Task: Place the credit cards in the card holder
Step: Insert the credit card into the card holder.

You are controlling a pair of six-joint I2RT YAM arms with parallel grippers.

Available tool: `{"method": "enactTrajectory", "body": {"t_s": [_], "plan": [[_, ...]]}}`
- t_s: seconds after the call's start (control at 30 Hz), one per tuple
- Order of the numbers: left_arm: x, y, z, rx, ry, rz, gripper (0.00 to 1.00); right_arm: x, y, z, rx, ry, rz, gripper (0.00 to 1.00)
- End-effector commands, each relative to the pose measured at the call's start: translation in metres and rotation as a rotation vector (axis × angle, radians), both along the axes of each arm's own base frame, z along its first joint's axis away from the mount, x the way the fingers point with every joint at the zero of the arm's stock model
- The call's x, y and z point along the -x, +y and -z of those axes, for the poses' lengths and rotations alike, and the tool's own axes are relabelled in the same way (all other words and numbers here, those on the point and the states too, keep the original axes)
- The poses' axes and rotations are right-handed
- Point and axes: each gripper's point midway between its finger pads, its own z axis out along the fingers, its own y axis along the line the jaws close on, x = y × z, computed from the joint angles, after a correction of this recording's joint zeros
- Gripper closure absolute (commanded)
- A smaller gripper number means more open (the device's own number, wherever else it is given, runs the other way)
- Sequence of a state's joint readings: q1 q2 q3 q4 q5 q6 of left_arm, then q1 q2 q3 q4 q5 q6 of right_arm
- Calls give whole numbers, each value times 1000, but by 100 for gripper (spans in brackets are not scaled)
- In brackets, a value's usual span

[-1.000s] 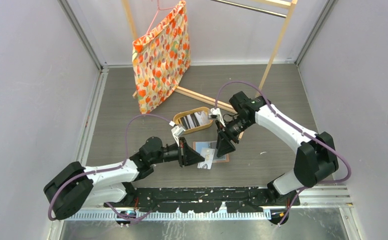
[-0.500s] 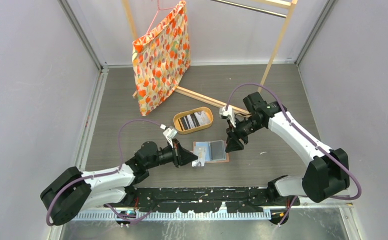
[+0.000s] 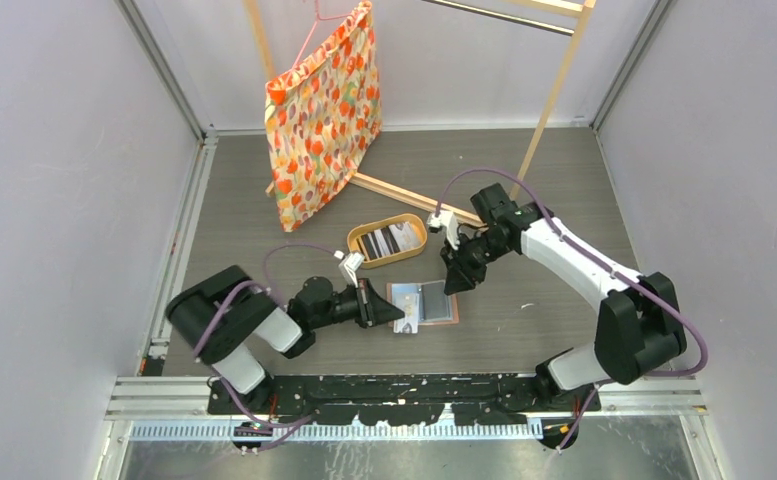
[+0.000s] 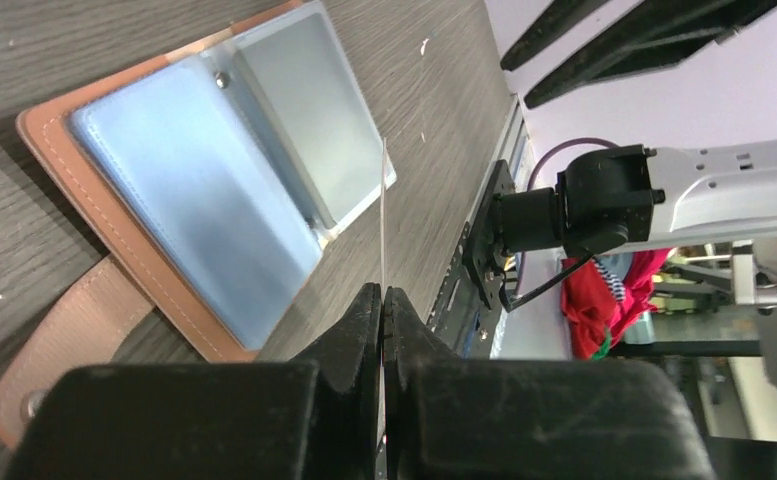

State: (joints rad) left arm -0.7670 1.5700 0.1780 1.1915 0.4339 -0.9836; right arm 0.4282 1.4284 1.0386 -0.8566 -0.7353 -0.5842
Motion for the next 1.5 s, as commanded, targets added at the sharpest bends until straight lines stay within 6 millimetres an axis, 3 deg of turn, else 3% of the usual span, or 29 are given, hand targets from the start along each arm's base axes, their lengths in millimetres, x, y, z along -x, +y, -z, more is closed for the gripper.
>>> {"method": "enactTrajectory", "body": {"t_s": [0.0, 0.1, 0.33, 0.6, 1.2, 1.47], "plan": [[-12, -20, -26, 145, -9, 32, 100, -10, 9, 15, 66, -8, 33, 75], [-18, -23, -14, 126, 21, 21, 100, -15, 12, 28, 121, 1, 57, 75], [-27, -17, -7, 123, 72, -36, 99, -23, 9, 56, 224, 92, 109, 75], [-32, -13, 4, 120, 165, -72, 99, -25, 0, 76, 331, 127, 126, 75], [-42, -13, 30, 20, 265, -124, 99, -26, -13, 93, 453, 135, 115, 77], [-43, -16, 29, -37, 270, -98, 99, -27, -14, 94, 469, 123, 109, 77]]}}
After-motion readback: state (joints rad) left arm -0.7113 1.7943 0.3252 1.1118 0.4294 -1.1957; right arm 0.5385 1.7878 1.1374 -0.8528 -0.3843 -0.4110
